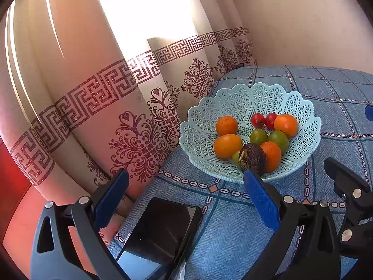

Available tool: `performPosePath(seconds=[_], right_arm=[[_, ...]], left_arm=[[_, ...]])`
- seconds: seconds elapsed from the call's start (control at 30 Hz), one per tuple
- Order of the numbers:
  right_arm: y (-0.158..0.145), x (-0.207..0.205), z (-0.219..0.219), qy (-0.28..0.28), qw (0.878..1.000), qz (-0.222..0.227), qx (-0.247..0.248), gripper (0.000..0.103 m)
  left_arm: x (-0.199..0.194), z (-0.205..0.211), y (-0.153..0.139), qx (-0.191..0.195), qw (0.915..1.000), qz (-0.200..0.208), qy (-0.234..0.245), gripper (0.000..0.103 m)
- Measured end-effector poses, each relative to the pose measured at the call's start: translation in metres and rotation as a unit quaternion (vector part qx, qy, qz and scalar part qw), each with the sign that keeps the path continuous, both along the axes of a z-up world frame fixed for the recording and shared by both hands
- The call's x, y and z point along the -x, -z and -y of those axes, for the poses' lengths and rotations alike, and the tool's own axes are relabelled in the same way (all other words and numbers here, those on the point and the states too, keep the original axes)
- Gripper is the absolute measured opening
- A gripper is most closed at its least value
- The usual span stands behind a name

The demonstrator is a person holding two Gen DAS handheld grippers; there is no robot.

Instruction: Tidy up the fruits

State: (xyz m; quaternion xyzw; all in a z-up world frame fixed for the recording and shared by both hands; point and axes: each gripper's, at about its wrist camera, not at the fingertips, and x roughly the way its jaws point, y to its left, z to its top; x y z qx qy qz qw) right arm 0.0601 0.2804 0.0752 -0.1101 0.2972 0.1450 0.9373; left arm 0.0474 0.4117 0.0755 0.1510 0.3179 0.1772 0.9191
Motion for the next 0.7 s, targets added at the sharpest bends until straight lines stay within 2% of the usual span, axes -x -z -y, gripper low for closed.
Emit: performPosePath(seconds=[0.3,0.47,0.7], right_arm=[[-0.001,0.0,0.002,0.006,1.0,0.001,-0.002,0.098],[-0.002,0.004,0.005,0.02,1.0,0.018,0.007,0.098],[-0.003,-0.005,0.013,0.041,0.999,-0.005,0.01,0.098]], left_arm=[[0.0,0.002,-0.002,0.0,1.0,0.0,0.0,0.1],[0.001,0.005,-0.004,-0.001,1.0,0.002,0.0,0.1],[0.005,0.014,-0.01,0.0,1.0,0.006,0.004,0.1]])
